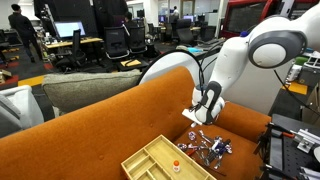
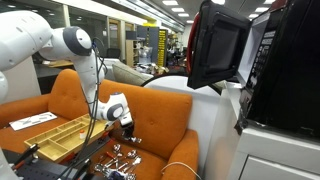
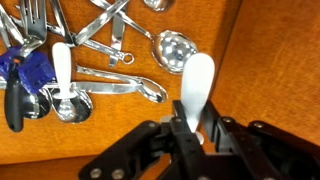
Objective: Put the white fork on the tray
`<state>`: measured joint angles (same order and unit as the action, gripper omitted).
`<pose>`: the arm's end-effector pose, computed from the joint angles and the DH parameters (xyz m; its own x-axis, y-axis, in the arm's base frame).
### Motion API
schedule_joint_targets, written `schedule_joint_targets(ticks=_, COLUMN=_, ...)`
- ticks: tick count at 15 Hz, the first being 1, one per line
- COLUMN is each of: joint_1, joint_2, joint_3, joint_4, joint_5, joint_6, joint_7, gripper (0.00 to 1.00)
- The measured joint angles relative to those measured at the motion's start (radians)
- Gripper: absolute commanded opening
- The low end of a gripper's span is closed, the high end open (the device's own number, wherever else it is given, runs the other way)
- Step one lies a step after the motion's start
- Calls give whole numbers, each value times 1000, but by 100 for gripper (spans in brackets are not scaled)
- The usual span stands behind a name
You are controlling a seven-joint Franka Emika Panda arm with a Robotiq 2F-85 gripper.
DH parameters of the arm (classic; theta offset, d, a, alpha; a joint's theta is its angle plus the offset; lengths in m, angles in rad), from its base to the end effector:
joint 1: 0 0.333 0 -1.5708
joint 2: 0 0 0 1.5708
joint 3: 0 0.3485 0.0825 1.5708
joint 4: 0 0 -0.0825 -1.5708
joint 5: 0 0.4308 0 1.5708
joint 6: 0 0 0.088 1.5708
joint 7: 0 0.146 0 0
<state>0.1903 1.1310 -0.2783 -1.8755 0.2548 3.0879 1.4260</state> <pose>0.6026 -0.0953 -0.1189 -0.0403 -0.9738 0.2237 -0.9926 0.0134 -0.1204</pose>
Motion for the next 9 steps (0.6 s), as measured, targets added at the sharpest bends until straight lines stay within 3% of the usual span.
schedule_joint_targets(ticks=5, joint_1=148, joint_2=-94, joint_3=-56, joint_4=-130, joint_5=0, joint_6=176, joint_7=-132, gripper=6)
schedule_joint_targets(ticks=9, joint_1=214, joint_2=-111, joint_3=-33, joint_4=-169, joint_5=1, joint_6=277, joint_7=-295, gripper=6)
